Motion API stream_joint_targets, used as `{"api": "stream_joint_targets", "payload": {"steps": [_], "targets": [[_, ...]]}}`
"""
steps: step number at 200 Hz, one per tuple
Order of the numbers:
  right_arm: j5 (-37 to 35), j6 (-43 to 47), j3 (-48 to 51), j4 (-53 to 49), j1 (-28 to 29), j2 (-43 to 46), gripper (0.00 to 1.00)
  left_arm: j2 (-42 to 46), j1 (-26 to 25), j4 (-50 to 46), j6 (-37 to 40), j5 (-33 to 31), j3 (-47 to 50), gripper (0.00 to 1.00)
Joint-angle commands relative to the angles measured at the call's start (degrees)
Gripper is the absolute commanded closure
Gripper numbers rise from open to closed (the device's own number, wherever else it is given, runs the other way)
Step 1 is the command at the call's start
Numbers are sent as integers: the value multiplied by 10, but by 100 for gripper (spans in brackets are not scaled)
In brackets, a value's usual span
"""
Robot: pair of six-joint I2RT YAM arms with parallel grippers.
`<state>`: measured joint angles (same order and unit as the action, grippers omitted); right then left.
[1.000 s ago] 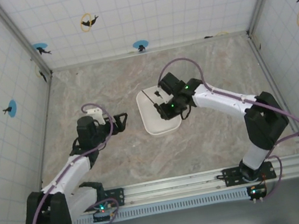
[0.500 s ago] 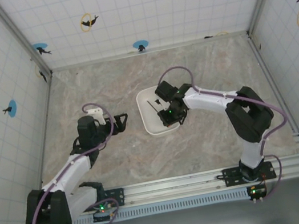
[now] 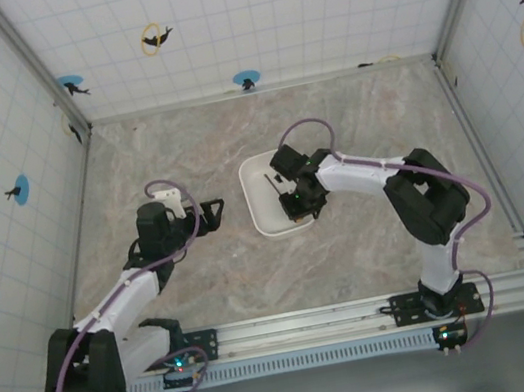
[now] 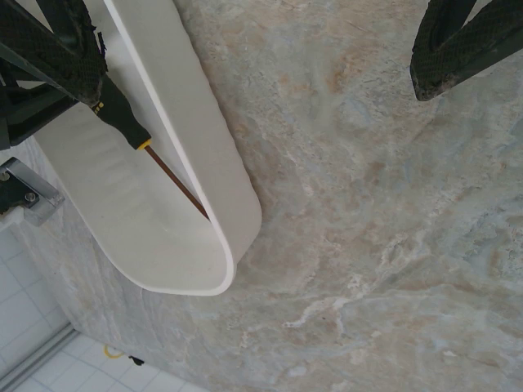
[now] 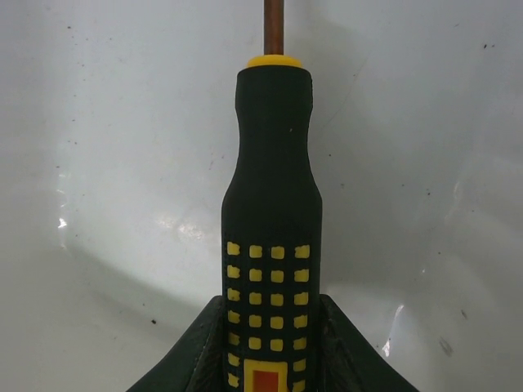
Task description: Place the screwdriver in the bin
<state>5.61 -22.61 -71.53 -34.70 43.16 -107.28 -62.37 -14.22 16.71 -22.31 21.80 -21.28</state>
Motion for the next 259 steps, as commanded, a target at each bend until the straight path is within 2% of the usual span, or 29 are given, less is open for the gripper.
{"api": "stream_joint_targets", "payload": {"steps": [1, 54, 127, 155, 185, 215, 232, 259], "targets": [[-9, -8, -24, -2, -1, -13, 74, -6, -4, -3, 16, -2, -21, 2], [-13, -9, -28, -2, 1, -15, 56, -6, -4, -3, 15, -2, -19, 2], [-30, 11, -44, -28, 2, 16, 46, -1, -4, -29, 30, -13, -40, 2], [-60, 40, -66, -74, 4, 59, 39, 6, -4, -82, 54, -78, -83, 2], [-111, 97, -95, -134, -3, 113, 37, 15, -4, -110, 83, -156, -131, 2], [-152, 158, -98, -167, -40, 172, 37, 18, -4, -110, 115, -242, -169, 2], [-177, 189, -69, -140, -77, 217, 37, 21, -3, -93, 129, -298, -176, 2], [-189, 210, 34, -4, -168, 308, 36, 22, -3, -47, 167, -428, -169, 2]]}}
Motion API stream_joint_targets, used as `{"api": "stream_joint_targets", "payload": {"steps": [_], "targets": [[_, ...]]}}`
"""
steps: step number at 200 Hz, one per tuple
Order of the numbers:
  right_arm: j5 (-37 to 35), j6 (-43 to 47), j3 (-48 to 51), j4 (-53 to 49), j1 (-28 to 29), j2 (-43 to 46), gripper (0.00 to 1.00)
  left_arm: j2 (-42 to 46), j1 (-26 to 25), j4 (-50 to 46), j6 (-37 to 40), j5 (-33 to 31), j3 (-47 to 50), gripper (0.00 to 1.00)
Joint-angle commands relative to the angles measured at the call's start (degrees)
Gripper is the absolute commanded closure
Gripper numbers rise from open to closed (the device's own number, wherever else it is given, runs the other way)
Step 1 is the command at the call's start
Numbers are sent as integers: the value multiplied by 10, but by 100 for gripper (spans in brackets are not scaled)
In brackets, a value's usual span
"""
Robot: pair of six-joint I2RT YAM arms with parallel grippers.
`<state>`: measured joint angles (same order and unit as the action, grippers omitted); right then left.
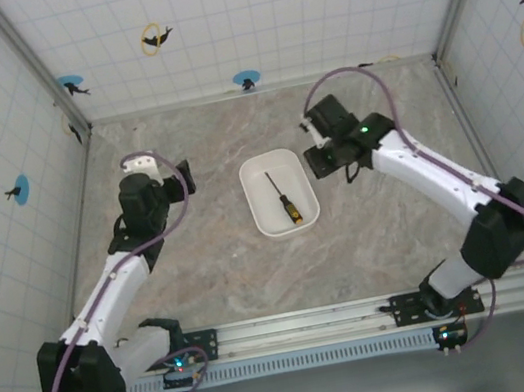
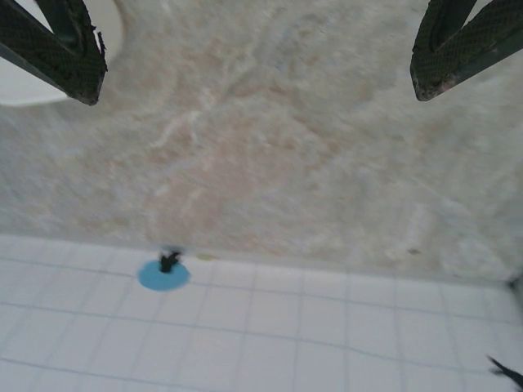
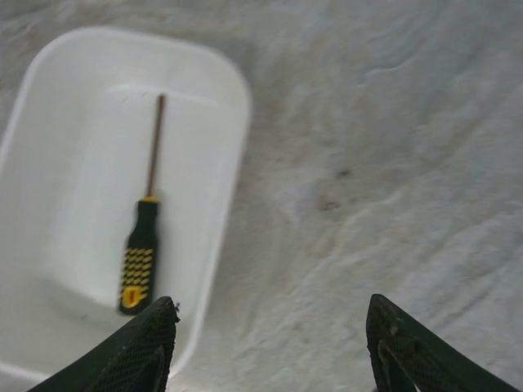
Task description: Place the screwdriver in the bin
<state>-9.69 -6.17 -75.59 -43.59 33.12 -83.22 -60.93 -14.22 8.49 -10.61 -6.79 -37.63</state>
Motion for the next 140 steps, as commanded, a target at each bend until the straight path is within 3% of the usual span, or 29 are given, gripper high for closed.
{"api": "stream_joint_targets", "payload": {"steps": [1, 32, 57, 98, 140], "targets": [[-36, 46, 79, 91, -72, 70, 36, 7, -3, 38, 52, -146, -5, 2], [-40, 38, 236, 311, -181, 152, 33, 1, 0, 99, 110, -197, 13, 3], [-43, 38, 330, 448, -253, 164, 32, -6, 14, 139, 133, -205, 33, 3], [-51, 21, 458, 675, -318, 143, 32, -13, 59, 288, 165, -127, 133, 3], [-32, 3, 550, 867, -331, 96, 32, -58, 115, 346, 132, -32, 167, 3]]}}
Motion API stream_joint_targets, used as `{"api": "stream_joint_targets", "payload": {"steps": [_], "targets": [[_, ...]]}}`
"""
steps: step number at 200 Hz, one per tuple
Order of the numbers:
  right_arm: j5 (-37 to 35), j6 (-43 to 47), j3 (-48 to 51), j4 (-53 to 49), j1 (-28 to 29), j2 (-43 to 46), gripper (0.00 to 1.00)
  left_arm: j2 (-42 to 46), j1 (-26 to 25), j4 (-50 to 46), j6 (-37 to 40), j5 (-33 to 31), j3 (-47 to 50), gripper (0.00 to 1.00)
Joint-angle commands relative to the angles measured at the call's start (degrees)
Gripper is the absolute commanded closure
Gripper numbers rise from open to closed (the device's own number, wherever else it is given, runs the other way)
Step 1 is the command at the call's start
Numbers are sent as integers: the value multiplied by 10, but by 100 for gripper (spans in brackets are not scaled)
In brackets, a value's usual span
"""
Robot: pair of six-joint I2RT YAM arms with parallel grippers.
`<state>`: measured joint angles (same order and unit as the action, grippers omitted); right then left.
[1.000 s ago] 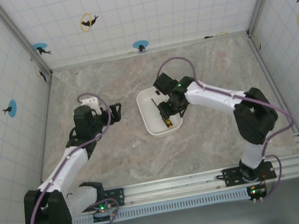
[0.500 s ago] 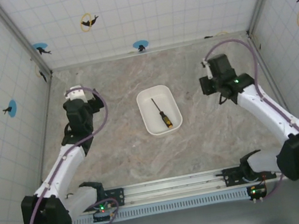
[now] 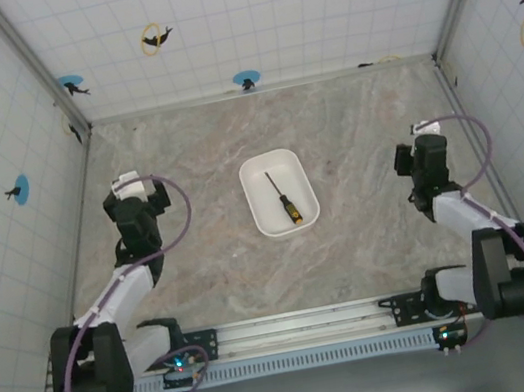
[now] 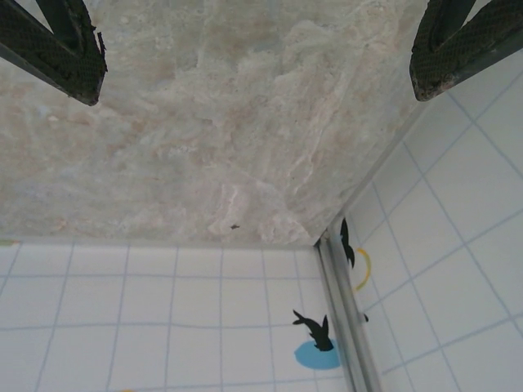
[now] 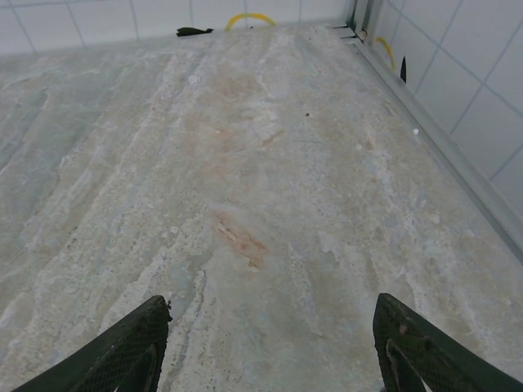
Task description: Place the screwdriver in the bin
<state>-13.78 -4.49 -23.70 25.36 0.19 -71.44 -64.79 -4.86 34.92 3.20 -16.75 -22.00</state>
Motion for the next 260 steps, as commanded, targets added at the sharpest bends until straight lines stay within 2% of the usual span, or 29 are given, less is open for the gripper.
{"api": "stream_joint_targets", "payload": {"steps": [1, 35, 70, 78, 95, 128, 170, 178, 192, 260], "targets": [[9, -14, 32, 179, -2, -23, 32, -20, 22, 83, -7, 70, 12, 3], [7, -10, 59, 268, 0, -63, 32, -47, 36, 143, 1, 101, 40, 3], [-10, -5, 61, 336, 9, -131, 32, -78, 50, 237, -12, 162, 80, 3], [-12, 1, 67, 356, 13, -137, 32, -85, 51, 231, -13, 161, 79, 3], [-16, -1, 59, 318, 14, -125, 32, -104, 54, 256, -15, 158, 88, 3], [-17, -2, 61, 331, 14, -129, 31, -153, 53, 327, -22, 145, 105, 3], [-17, -2, 60, 328, 14, -128, 27, -207, 54, 328, -28, 133, 80, 3], [-18, -2, 60, 327, 14, -129, 25, -226, 51, 367, -21, 138, 82, 3], [-18, -2, 59, 327, 14, -128, 22, -215, 51, 327, -18, 143, 78, 3], [-16, -2, 59, 326, 13, -129, 8, -219, 50, 331, -13, 142, 77, 3]]}}
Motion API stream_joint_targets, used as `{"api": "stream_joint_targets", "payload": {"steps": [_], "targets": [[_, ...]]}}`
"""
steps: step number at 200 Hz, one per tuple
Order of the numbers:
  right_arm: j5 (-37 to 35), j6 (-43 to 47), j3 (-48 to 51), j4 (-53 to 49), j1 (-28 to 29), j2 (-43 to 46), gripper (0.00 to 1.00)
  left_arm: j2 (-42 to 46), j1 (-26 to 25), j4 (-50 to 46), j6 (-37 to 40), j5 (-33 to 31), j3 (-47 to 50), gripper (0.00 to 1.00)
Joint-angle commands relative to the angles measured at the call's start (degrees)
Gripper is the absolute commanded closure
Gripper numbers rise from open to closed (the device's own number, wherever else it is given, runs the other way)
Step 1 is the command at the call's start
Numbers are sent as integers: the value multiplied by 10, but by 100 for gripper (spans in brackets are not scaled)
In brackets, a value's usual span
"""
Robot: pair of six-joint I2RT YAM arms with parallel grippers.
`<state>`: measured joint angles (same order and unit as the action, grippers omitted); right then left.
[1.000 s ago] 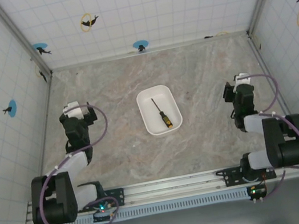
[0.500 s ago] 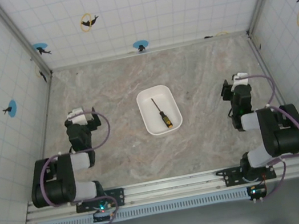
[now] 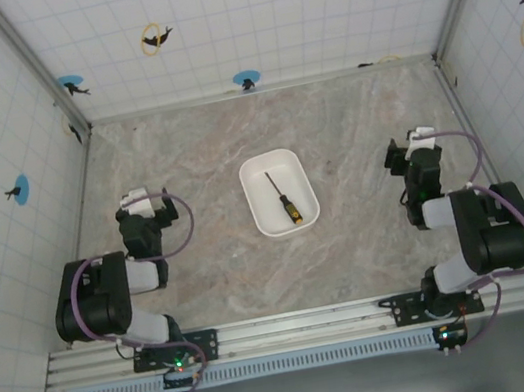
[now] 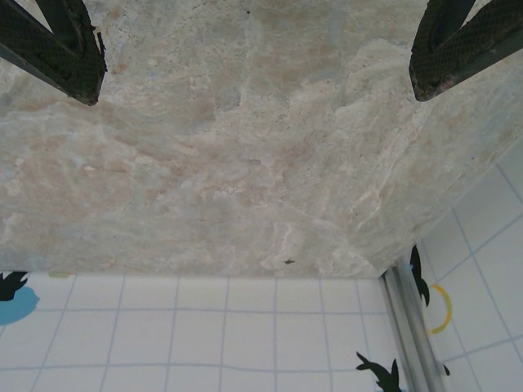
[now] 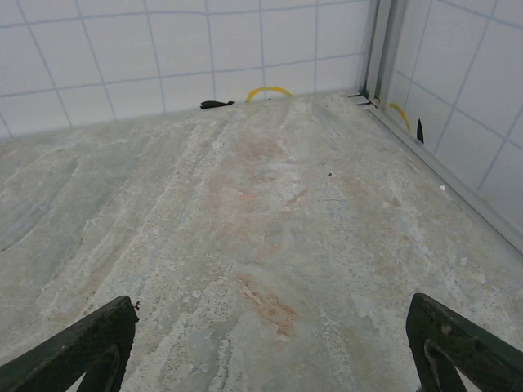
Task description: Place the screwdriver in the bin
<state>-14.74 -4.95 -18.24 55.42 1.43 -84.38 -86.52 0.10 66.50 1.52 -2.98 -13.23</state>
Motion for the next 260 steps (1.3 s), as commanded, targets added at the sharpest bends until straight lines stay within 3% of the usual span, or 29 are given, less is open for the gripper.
{"api": "stream_joint_targets", "payload": {"steps": [1, 44, 260], "targets": [[-7, 2, 4, 25, 1, 1, 8, -1, 0, 15, 4, 5, -11, 3], [-6, 2, 4, 25, 0, 1, 0, -2, -1, 14, 4, 3, -10, 2], [-14, 3, 3, 22, 3, 1, 1, -1, -1, 16, 5, 2, -11, 2]]}}
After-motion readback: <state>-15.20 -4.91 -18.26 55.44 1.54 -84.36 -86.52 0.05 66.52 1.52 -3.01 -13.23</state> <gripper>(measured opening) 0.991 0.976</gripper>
